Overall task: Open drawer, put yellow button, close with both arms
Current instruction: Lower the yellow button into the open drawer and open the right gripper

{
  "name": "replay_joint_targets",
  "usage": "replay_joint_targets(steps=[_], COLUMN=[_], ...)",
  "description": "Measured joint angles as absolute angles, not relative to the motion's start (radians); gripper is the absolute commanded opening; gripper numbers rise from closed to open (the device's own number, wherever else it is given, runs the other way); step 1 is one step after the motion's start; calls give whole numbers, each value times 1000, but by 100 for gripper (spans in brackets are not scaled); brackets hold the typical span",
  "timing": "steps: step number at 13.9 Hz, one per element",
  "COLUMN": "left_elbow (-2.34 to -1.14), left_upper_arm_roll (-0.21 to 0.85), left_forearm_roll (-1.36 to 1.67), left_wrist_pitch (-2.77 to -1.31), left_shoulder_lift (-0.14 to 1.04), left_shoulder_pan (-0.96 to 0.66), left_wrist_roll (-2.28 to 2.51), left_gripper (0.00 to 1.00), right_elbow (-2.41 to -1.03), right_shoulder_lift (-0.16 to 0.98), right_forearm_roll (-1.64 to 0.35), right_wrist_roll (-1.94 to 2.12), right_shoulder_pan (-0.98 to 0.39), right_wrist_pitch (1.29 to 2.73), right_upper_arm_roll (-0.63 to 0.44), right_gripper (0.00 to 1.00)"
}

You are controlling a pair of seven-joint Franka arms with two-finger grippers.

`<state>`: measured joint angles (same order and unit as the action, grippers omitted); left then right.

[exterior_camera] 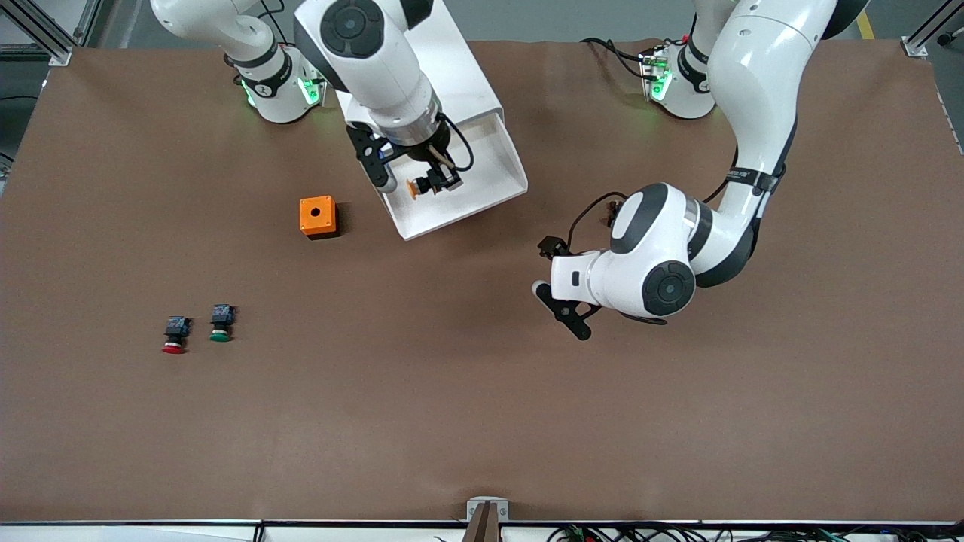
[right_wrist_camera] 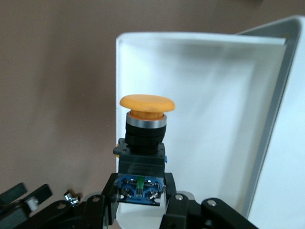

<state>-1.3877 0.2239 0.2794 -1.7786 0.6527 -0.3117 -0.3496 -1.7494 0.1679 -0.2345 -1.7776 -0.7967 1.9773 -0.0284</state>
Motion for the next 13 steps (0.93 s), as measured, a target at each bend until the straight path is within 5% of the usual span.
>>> replay_joint_targets(steps=[10,12,13], left_elbow=[-1391,-1391,-1391], left_upper_arm_roll=[223,223,222], left_forearm_roll=[268,254,249], left_wrist_pitch=[-1809,-1810,-1810], left_shoulder_lift=[662,663,663], left_shoulder_pan=[-312,-312,-312], left_wrist_roll=[-350,-350,-350], left_gripper=[100,100,100], right_elbow=[-1831,-1830,-1829], right_shoulder_lift=[239,242,242], right_forearm_roll=[-235,-235,-235], right_wrist_roll=[-1794,-1795,-1795], right_shoulder_pan=[-863,-863,-863], right_wrist_pitch=[2098,2099,2099], right_upper_arm_roll=[-30,-30,-30], right_gripper=[18,30,66])
